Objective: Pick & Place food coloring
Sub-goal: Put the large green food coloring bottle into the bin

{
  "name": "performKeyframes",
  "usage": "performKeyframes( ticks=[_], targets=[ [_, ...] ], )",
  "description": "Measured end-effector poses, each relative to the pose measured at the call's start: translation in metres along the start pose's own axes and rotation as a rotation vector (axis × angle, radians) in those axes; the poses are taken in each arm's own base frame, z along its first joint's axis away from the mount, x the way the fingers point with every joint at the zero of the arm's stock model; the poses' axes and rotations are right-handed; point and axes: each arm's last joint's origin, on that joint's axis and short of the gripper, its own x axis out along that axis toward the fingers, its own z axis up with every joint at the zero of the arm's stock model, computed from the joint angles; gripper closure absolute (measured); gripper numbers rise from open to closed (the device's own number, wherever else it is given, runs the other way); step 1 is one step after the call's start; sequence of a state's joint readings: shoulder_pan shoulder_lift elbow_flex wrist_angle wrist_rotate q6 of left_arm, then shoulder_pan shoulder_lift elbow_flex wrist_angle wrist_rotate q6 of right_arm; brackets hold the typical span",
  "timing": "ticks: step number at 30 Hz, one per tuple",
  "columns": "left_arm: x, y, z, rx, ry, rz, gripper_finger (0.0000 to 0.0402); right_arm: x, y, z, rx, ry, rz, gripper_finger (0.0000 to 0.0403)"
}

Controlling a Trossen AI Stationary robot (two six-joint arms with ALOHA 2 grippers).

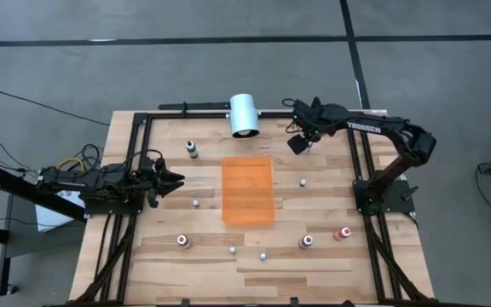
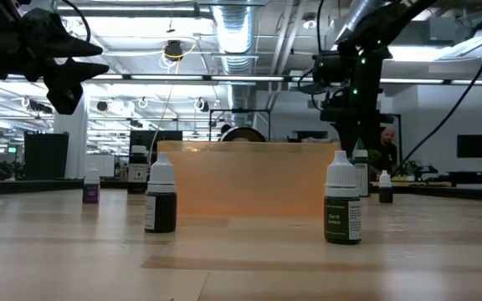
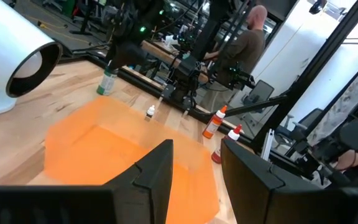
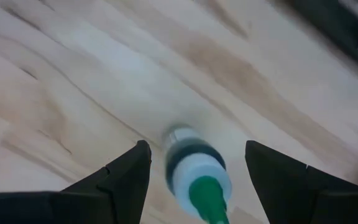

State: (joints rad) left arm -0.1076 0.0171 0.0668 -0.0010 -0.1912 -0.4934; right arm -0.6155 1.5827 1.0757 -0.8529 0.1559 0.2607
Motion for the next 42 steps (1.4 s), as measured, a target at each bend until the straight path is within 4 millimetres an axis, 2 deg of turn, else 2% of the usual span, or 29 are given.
performKeyframes(
  ticks=[8, 18, 34, 42],
  targets=[
    [0.0, 0.0, 0.0, -0.025, 0.002, -0.003, 0.0276, 0.016, 0.003, 0.0, -0.01, 0.064, -0.017, 0.0153],
    [0.0, 0.0, 0.0, -0.026, 0.002, -0.002, 0.0276, 0.011, 0.0, -0.007, -0.02, 0.124, -0.033, 0.0157],
    [0.0, 0.0, 0.0, -0.023, 0.001, -0.001, 0.0276, 0.011, 0.002, -0.006, -0.024, 0.109, -0.028, 0.0235],
    [0.0, 0.0, 0.0, -0.024, 0.001, -0.002, 0.0276, 0.011, 0.003, -0.005, -0.03, 0.097, -0.024, 0.0234]
  ],
)
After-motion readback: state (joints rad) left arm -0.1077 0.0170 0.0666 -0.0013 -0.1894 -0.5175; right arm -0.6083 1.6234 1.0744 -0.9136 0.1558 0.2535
